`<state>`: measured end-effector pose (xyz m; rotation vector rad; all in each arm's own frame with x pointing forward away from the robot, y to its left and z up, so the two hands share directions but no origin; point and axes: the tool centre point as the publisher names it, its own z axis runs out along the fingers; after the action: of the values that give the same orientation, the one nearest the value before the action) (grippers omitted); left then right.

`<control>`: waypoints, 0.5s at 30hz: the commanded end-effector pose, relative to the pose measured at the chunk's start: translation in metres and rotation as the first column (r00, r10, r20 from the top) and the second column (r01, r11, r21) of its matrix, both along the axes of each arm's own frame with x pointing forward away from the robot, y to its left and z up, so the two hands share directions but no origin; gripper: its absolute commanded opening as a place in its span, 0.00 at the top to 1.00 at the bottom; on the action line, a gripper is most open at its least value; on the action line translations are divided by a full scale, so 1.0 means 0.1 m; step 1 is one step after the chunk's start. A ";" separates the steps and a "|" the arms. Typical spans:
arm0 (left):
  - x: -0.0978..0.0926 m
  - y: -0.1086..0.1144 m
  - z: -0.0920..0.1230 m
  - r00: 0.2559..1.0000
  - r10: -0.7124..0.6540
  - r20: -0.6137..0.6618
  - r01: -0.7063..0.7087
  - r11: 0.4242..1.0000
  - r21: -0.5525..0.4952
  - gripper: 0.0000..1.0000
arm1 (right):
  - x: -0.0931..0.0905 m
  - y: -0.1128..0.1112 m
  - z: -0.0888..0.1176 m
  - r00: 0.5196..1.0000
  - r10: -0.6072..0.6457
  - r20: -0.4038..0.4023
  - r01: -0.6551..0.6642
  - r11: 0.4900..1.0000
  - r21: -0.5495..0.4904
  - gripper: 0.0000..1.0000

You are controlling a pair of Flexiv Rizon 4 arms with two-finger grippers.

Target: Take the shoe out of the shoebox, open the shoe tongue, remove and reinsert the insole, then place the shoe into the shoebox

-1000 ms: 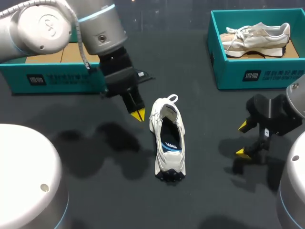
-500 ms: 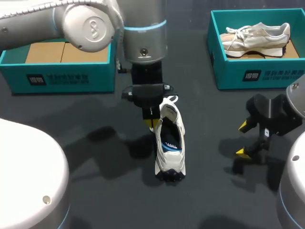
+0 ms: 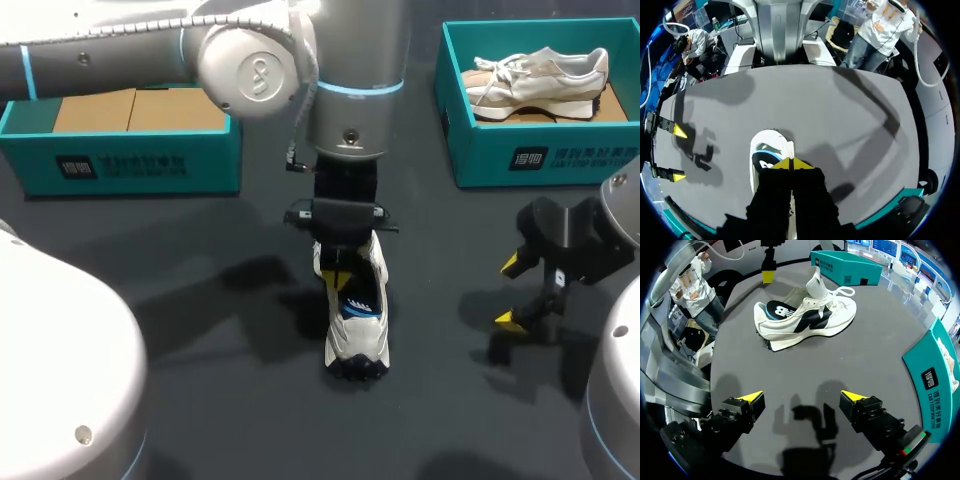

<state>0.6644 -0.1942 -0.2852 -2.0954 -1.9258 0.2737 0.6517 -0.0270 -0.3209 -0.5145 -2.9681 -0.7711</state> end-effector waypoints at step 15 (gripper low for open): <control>-0.03 -0.16 -0.48 0.999 -0.030 -0.034 0.029 0.999 -0.016 1.00 | -0.03 0.00 0.01 1.000 -0.002 0.004 0.002 1.000 -0.002 0.00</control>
<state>0.6618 -0.2078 -0.3276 -2.1133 -1.8800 0.3157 0.6517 -0.0270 -0.3209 -0.5145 -2.9680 -0.7712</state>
